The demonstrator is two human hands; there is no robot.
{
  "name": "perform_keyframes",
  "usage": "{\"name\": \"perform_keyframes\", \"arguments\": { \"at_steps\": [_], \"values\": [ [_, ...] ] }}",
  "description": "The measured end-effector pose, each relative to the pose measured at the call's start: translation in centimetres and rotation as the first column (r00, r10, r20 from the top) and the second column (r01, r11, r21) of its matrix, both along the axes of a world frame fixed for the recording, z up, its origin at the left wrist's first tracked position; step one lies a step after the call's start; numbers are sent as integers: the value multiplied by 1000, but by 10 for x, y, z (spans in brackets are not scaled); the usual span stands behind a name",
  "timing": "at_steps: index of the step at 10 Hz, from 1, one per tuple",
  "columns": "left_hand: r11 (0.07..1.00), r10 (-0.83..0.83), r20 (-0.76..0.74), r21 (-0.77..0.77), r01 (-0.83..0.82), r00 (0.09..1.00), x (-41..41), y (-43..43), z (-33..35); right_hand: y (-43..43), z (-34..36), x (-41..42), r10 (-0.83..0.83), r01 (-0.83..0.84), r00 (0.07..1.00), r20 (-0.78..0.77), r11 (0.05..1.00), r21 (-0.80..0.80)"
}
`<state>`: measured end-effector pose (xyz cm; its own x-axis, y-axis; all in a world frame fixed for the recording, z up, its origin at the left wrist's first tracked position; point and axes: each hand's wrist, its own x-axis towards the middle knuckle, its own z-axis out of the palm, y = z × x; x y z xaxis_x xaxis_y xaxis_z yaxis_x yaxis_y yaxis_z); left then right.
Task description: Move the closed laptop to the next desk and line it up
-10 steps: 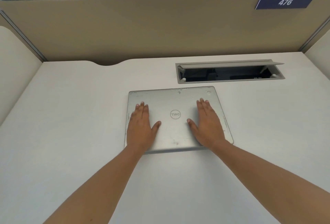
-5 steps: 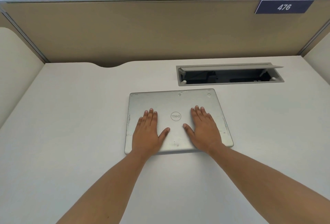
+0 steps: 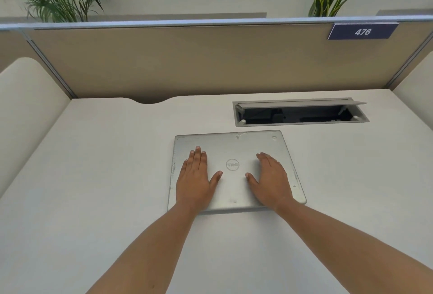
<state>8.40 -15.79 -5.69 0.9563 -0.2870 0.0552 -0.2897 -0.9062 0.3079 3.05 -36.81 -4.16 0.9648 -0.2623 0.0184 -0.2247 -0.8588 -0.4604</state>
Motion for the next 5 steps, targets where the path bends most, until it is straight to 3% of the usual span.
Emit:
{"name": "perform_keyframes", "arguments": {
  "at_steps": [1,2,3,5],
  "values": [
    [1000,-3,66,15,2,998,5,-1,24,2,18,-11,-49,45,998,45,995,86],
    [1000,-16,185,29,11,983,15,1,57,-4,35,-30,11,-15,1000,16,971,237],
    [998,-48,304,53,33,952,31,2,100,-21,49,-52,133,-130,991,-1,971,202],
    [998,-64,536,49,45,842,66,2,208,-42,102,-84,190,-182,982,-6,946,269]
  ]
}}
